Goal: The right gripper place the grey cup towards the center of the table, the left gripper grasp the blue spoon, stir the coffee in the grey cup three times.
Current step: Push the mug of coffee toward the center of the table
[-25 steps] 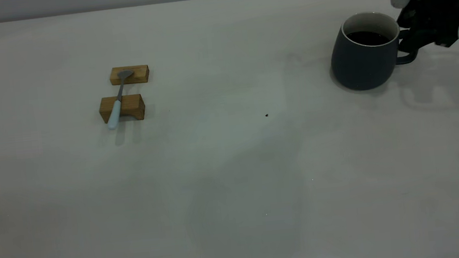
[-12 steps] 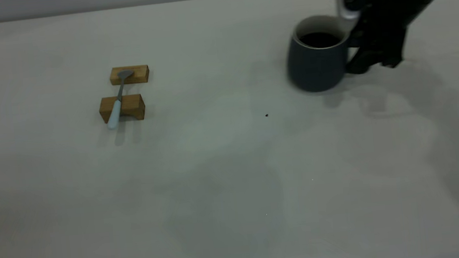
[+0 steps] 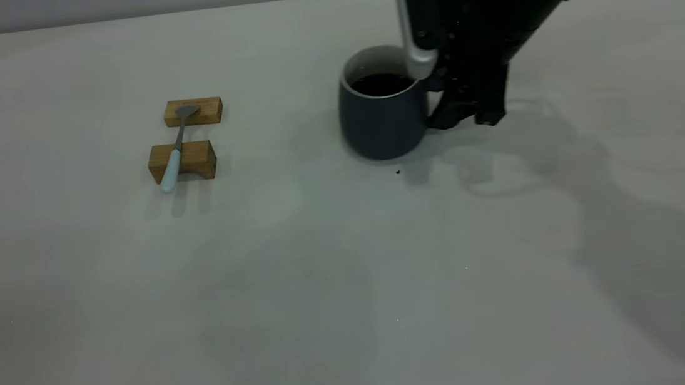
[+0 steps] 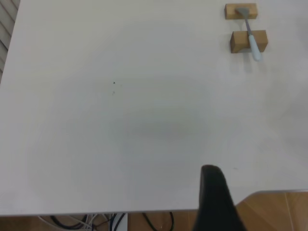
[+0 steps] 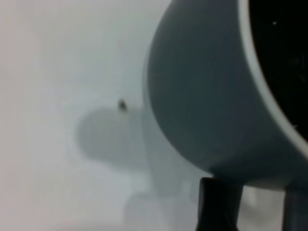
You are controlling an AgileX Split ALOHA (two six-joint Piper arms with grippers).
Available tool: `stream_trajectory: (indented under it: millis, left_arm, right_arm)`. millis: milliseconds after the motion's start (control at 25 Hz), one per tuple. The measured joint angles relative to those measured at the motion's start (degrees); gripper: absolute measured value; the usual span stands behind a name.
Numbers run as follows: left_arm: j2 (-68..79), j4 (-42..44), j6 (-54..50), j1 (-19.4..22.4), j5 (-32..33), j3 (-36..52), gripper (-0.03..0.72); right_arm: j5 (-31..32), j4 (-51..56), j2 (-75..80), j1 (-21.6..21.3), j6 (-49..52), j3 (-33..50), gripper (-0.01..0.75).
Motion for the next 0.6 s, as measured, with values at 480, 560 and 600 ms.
stream_trajectory:
  millis: [480, 560, 600]
  left_arm:
    - [0.0, 0.0, 0.0, 0.0, 0.0, 0.0, 0.544]
    - [0.0, 0.0, 0.0, 0.0, 0.0, 0.0, 0.544]
    - [0.0, 0.0, 0.0, 0.0, 0.0, 0.0, 0.544]
  right_arm:
    - [2.5, 2.7, 0.2, 0.3, 4.0, -2.1, 0.5]
    - [4.9, 2.3, -0.8, -1.1, 7.6, -2.0, 0.5]
    - [6.1, 2.0, -1.6, -1.9, 9.3, -1.6, 0.5]
